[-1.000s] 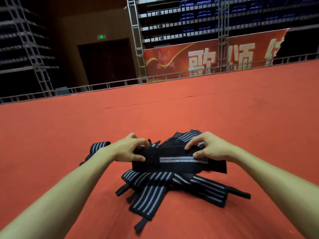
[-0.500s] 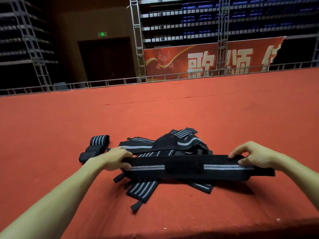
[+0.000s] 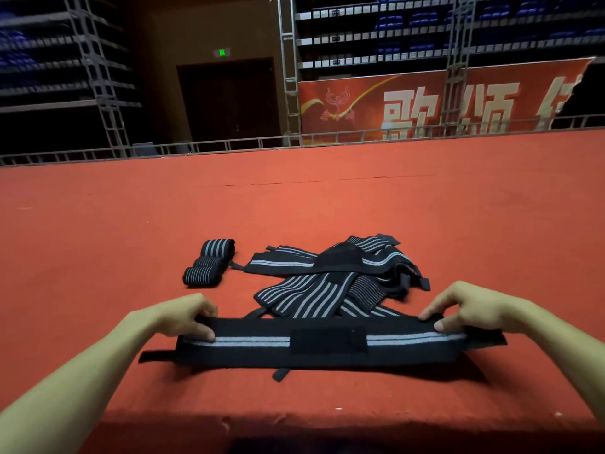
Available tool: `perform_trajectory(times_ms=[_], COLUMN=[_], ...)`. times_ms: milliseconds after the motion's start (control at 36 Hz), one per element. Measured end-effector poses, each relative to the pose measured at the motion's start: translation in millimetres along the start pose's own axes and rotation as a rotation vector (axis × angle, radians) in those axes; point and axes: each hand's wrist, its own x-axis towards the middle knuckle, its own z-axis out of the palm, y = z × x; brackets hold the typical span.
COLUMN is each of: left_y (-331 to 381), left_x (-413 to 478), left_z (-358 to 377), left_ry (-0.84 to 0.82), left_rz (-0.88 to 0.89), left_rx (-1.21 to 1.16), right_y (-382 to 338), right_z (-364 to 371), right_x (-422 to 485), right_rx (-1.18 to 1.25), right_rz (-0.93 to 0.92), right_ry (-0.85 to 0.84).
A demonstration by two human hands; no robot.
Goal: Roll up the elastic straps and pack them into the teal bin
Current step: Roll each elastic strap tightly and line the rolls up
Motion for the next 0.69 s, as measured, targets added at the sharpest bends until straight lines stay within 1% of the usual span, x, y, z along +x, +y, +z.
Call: perform_trajectory(times_ms=[28,56,111,167,222,278,333,389,472,528,611,694], left_y=[0,-8,-14,-10,5,36,84,137,201,229,247,250], left_x=[1,0,2,8,14,17,14,11,9,10,14,16], left_z=[5,16,29,31,26,22,20,23,40,56,74,80], left_ry=[0.0,-0.008,0.021,0.102,0.187,0.27,0.319,0.324,0.303,0.29,0.309,0.399], left_rz=[0.001,0.003,-0.016,-0.021,0.046,0.182,0.357,0.512,0.682,0.729,0.714,0.667], left_rx=[0.031,0.115,0.167,0.166,0.16,0.021,-0.143,-0.288,-0.489,-0.587,-0.699,-0.775], right_y=[-4,-12,-22,-28,-33,-39,-45,-50,-58,-63,-68,-72], right_z=[6,16,26,28,28,28,31,35,41,46,51,55], right_x=[3,7,12,17,21,23,24,23,19,15,13,16], right_rx=[0.009,0.012,0.043,0.055,0.073,0.141,0.225,0.339,0.526,0.644,0.777,0.92], right_rz=[0.001,0.007,0.005,0.002,-0.001,-0.002,-0.009,0.029,0.107,0.119,0.116,0.159], right_ry=[-0.018,-0.029,-0.025,-0.001,0.038,0.057,0.068,0.099,0.121,0.098,0.06,0.125])
